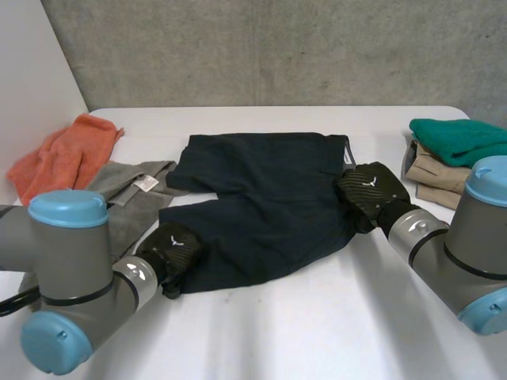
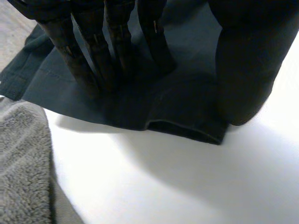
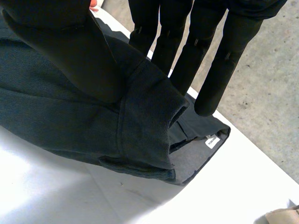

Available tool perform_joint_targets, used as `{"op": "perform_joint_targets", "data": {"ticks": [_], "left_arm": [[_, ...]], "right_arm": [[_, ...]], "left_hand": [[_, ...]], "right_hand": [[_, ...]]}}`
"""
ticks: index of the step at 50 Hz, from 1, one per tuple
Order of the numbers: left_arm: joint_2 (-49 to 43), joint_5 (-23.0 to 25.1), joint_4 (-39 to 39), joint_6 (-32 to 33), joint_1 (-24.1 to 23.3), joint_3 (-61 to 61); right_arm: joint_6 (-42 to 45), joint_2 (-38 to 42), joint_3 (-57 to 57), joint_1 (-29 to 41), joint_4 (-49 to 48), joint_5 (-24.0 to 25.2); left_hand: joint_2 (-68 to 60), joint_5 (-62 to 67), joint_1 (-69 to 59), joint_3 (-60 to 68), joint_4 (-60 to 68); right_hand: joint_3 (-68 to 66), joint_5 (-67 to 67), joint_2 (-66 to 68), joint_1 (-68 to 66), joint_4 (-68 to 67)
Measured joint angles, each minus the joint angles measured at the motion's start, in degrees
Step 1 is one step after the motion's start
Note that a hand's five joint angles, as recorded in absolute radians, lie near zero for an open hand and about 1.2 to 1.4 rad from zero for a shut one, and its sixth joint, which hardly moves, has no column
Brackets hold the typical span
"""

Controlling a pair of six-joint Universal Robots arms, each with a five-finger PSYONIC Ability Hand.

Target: Fold the laundry.

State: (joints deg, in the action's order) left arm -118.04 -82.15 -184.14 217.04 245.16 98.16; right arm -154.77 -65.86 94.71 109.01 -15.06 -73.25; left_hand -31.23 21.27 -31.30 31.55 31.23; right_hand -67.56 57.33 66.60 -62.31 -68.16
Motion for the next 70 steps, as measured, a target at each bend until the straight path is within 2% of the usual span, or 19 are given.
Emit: {"op": "perform_joint_targets", "data": {"ticks": [1,2,5,6,7,10,15,18,27,36,39,42,44,46,49,57,62,67,70], "left_arm": [[-0.33,-0.26,-0.45,0.22,-0.05,-0.20],[-0.96,-0.83,-1.61,0.84,-0.15,-0.58],[-1.68,-1.91,-3.89,2.36,-0.23,-0.94],[-1.68,-2.15,-4.70,2.81,-0.29,-1.14],[-1.53,-2.65,-5.81,3.48,-0.34,-1.36],[-0.48,-3.86,-8.37,4.69,-0.52,-1.53],[4.17,-4.94,-10.54,3.75,-1.30,-1.70],[6.75,-4.81,-10.30,1.71,-1.83,-2.22],[8.30,-4.01,-3.76,-3.83,-2.15,-7.13],[7.21,-4.21,3.85,-8.49,-2.17,-13.90],[7.04,-4.23,5.24,-9.71,-2.26,-15.02],[7.07,-4.17,6.43,-10.42,-2.52,-15.41],[7.11,-4.12,6.91,-10.57,-2.65,-15.37],[7.29,-3.87,8.32,-10.64,-2.97,-14.70],[8.23,-3.08,11.78,-9.95,-3.38,-12.39],[15.00,1.81,29.98,-2.66,-4.53,-3.04],[18.75,8.09,40.45,2.93,-4.76,1.39],[18.99,9.88,41.12,3.99,-4.66,0.14],[15.36,7.65,35.49,1.80,-4.54,-7.41]], "right_arm": [[0.06,0.03,-0.01,0.07,0.02,-0.06],[0.43,0.11,0.04,0.24,0.07,-0.18],[1.15,0.09,0.28,0.39,0.16,-0.26],[1.38,0.05,0.38,0.40,0.21,-0.30],[1.64,-0.06,0.50,0.39,0.33,-0.35],[2.20,-0.55,0.80,0.31,0.87,-0.56],[3.32,-3.51,1.44,-0.47,4.85,-1.15],[4.24,-6.02,1.70,-1.34,8.56,-1.41],[7.60,-10.30,3.55,-3.16,18.97,-1.36],[6.10,-4.67,6.39,-0.57,7.79,-2.53],[5.41,-1.28,6.03,0.63,2.49,-4.58],[4.81,1.86,4.92,1.70,-1.06,-7.68],[4.63,2.80,4.42,2.06,-1.87,-8.94],[4.43,3.63,4.07,2.54,-2.11,-11.40],[5.40,1.07,5.02,1.95,0.09,-12.41],[22.43,-13.07,9.65,-4.85,23.16,-5.65],[33.16,-17.54,9.30,-8.85,37.53,1.18],[32.76,-17.50,6.57,-9.31,39.07,3.14],[25.83,-13.21,0.34,-8.12,35.70,2.23]], "left_hand": [[-1.06,1.40,-0.96,1.07,1.30],[-13.04,11.67,-12.34,12.94,12.22],[-31.75,31.44,-25.51,31.98,32.75],[-31.75,31.44,-25.51,31.98,32.75],[-36.30,35.63,-33.45,35.78,36.65],[-37.08,35.74,-33.47,36.23,37.24],[-37.08,35.73,-33.47,36.22,37.34],[-37.08,35.73,-33.47,36.23,37.34],[-37.08,35.74,-33.47,36.23,37.35],[-37.08,35.73,-33.47,36.23,37.36],[-37.08,35.74,-33.47,36.23,37.36],[-37.08,35.73,-33.47,36.63,37.36],[-37.08,35.73,-33.47,36.63,37.36],[-37.17,35.74,-33.47,36.66,37.36],[-37.17,35.74,-33.47,36.66,37.36],[-37.17,35.74,-33.47,36.66,37.37],[-37.18,35.74,-33.47,36.66,37.37],[-37.22,35.77,-33.47,36.66,37.38],[-37.31,36.32,-33.48,36.66,37.38]], "right_hand": [[0.00,0.00,0.00,0.00,0.00],[0.00,0.00,0.00,0.00,0.00],[0.00,0.00,0.00,0.00,0.00],[0.00,0.00,0.00,0.00,0.00],[0.00,0.00,0.00,0.00,0.00],[5.61,-5.31,-5.04,1.33,5.88],[34.36,-34.92,-33.70,29.39,34.93],[41.07,-42.38,-40.71,35.87,42.09],[42.42,-45.59,-41.44,37.33,45.06],[42.42,-45.60,-41.44,37.33,45.06],[41.30,-44.22,-40.34,36.27,43.81],[14.69,-18.13,-12.90,9.05,18.72],[6.48,-7.90,-4.53,1.30,8.40],[0.27,-0.77,0.15,-0.01,0.68],[-0.08,-0.36,0.16,-0.01,-0.02],[-0.08,-0.35,0.16,-0.01,-0.03],[-0.31,-0.36,0.15,-1.40,-0.04],[-0.31,-0.35,0.15,-1.40,-0.04],[-0.31,0.15,0.15,-1.40,-0.04]]}}
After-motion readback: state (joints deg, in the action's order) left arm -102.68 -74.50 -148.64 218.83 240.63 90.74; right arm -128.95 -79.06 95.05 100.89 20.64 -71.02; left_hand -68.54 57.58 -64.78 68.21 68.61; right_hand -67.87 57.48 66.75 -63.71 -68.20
